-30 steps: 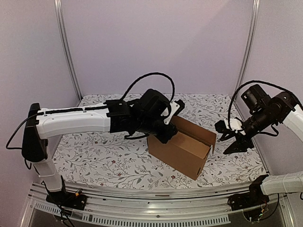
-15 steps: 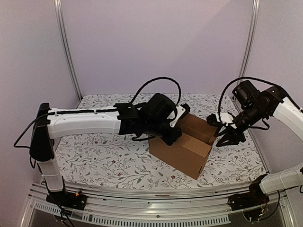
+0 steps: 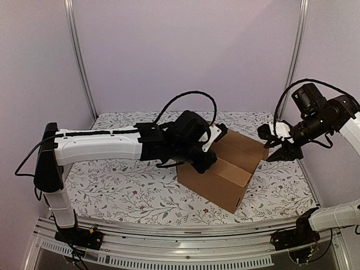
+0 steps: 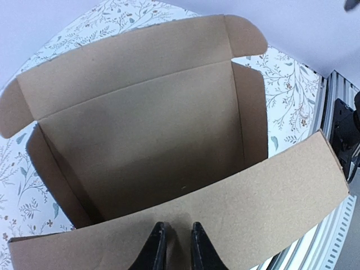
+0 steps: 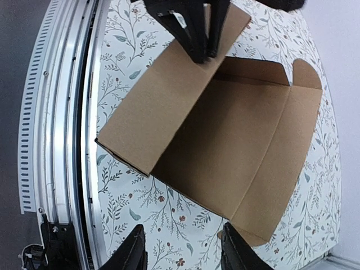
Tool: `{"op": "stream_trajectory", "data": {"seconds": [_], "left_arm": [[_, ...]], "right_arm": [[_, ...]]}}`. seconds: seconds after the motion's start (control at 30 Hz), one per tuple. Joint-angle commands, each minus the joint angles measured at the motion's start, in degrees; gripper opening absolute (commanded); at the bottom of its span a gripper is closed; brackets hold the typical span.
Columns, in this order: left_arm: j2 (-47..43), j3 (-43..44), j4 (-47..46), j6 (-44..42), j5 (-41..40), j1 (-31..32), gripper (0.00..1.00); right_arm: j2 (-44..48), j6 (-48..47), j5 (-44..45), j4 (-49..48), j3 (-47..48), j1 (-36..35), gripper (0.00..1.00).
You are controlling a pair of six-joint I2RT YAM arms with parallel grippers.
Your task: Fold the paper box
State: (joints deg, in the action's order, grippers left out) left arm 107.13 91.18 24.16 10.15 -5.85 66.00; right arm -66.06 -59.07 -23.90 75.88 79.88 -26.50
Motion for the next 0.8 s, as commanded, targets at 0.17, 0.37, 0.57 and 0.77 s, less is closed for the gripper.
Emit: {"op": "stream_trajectory", "data": {"seconds": [0.17,0.37,0.57,0.77], "left_arm": [[-4.06,-0.32,-0.58,0.44,-5.11,2.82,0.34],[-8.12,-3.41,1.02,2.56,-10.59,4.33,0.40],[-11.48,-7.49,3.84,6.21,-16.55,4.62,0.43],[-10.89,-6.80,4.67,6.90,-19.86,4.29,0.44]], "right_arm": [[-16.79,9.57,-17.97,-2.20,3.79,31.94,0.61],[-38.82,15.36,-24.44,-0.68,7.75,33.73,0.62],[-44.40,29.30,-18.30,-9.40,2.93,33.78,0.62],[-43.49,38.97,-13.48,-14.28,-0.84,33.79,0.61]]}}
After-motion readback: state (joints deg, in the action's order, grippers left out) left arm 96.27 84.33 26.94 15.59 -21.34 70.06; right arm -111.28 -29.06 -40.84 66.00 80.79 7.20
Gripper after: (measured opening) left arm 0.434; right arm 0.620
